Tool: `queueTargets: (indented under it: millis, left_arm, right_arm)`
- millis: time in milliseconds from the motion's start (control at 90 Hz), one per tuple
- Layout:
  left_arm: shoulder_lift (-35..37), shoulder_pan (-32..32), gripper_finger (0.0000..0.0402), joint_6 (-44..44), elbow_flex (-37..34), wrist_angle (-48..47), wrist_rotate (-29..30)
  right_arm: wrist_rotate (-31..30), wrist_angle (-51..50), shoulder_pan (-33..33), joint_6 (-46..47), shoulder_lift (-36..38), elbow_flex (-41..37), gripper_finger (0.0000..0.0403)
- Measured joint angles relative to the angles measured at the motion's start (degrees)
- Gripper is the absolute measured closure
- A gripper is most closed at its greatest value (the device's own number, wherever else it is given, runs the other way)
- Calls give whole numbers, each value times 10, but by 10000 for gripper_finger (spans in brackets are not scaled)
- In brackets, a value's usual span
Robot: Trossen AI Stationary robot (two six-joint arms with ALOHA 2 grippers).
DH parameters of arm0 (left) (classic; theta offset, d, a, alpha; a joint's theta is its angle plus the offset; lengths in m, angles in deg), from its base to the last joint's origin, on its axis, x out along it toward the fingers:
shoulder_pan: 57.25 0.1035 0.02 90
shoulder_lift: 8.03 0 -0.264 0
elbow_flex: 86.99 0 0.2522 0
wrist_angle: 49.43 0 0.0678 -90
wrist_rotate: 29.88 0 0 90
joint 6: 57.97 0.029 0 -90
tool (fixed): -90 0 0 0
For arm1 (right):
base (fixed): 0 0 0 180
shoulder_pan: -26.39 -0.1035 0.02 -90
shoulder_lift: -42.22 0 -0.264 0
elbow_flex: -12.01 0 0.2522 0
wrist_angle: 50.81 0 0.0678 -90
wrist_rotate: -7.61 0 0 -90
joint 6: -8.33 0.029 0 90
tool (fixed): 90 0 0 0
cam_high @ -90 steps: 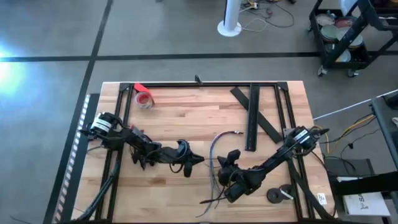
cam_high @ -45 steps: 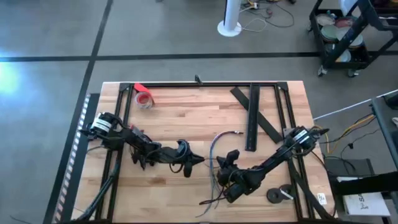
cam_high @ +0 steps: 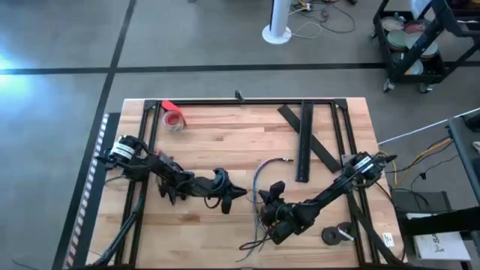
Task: Ziptie cables
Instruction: Wrap the zip tie around the cable bundle
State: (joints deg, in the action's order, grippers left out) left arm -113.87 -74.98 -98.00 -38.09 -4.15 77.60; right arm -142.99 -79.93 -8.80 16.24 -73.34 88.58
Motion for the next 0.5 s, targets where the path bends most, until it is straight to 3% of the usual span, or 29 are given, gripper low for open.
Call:
queueTargets:
  millis: [189,311,500]
  left_arm:
    - [0,1,394,19,0,-5,0]
    - [-1,9,394,-18,0,-37,0]
    - [-1,9,394,-12,0,2,-15]
  right_arm:
    - [3,0,-7,1,0,-1,403]
    - [6,-1,-8,5,0,-2,403]
    - [8,-1,-9,11,0,-2,403]
